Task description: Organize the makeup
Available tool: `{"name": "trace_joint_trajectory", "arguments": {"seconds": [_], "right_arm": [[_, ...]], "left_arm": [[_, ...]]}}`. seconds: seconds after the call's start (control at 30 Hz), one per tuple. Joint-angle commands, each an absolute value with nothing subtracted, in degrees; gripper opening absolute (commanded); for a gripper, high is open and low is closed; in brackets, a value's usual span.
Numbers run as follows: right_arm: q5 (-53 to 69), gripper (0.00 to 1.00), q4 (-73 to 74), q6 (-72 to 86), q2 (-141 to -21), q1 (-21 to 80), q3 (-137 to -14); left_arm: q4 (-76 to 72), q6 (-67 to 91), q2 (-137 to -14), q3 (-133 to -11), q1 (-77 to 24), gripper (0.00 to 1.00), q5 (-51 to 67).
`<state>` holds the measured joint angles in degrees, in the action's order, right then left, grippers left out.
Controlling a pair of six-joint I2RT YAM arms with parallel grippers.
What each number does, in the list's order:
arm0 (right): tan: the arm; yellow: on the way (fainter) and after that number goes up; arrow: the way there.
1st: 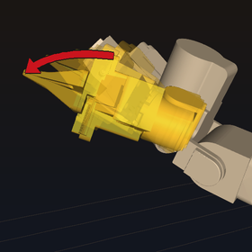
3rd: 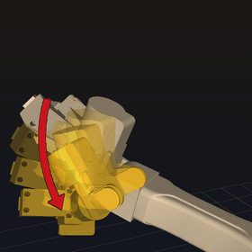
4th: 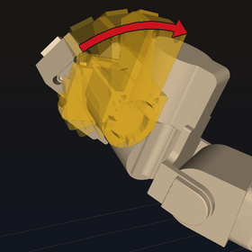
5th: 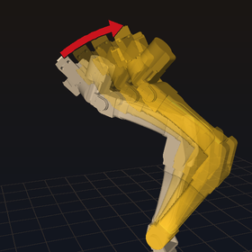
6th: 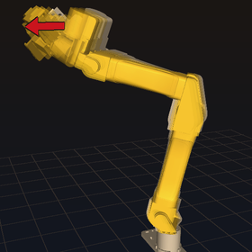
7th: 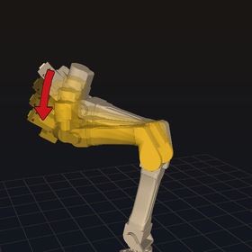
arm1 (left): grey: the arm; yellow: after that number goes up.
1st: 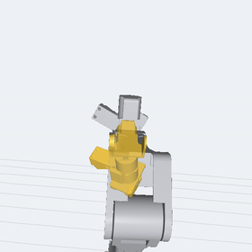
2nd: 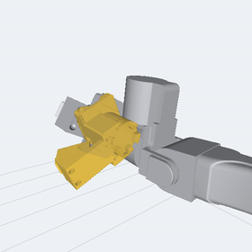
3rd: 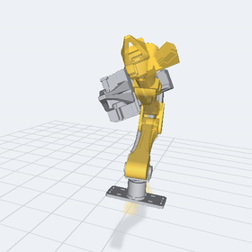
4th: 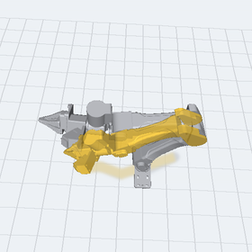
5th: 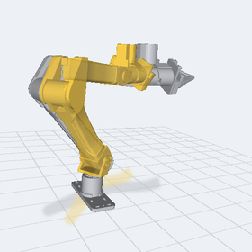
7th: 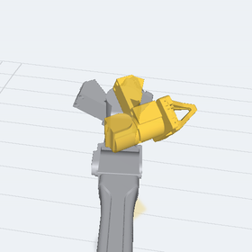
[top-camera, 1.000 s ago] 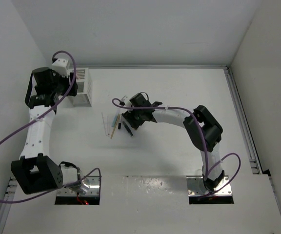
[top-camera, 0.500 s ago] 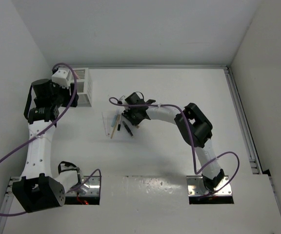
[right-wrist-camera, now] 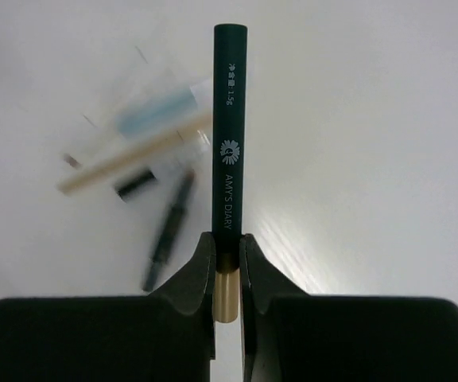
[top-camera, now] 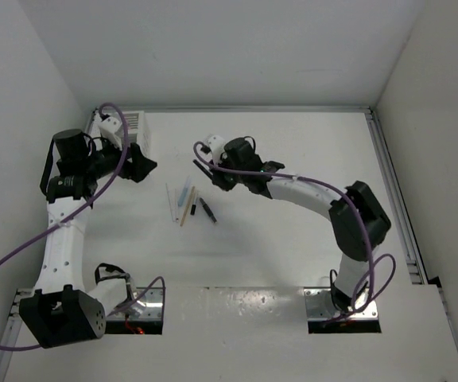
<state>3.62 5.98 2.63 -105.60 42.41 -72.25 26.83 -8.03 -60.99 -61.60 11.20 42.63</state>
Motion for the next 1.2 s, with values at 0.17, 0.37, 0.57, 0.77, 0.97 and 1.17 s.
{"name": "trace_joint_trajectory", "arguments": {"seconds": [0.17,0.37,0.57,0.77,0.97,1.17], "right_arm": [[20.21,0.0,-19.86,4.57,-101.51,48.86,-74.61],[21.18,0.0,-23.64,7.38,-102.92,50.36,-76.46],[17.67,0.0,-23.56,8.0,-101.87,51.33,-75.06],[12.66,0.0,-23.19,8.26,-101.34,51.41,-74.36],[14.33,0.0,-26.45,10.19,-102.39,51.33,-74.97],[16.61,0.0,-28.3,11.95,-103.45,51.42,-75.85]], "left_arm": [[18.29,-0.45,-61.0,-61.08,9.06,0.85,61.78],[16.88,1.31,-61.0,-60.56,9.05,0.85,56.45],[15.12,3.34,-61.0,-59.41,9.05,0.77,50.63],[14.6,4.82,-60.47,-58.8,9.05,0.77,51.86],[10.46,9.49,-60.47,-57.39,9.05,0.57,51.86],[4.84,15.55,-61.0,-55.03,9.05,0.52,52.38]]}}
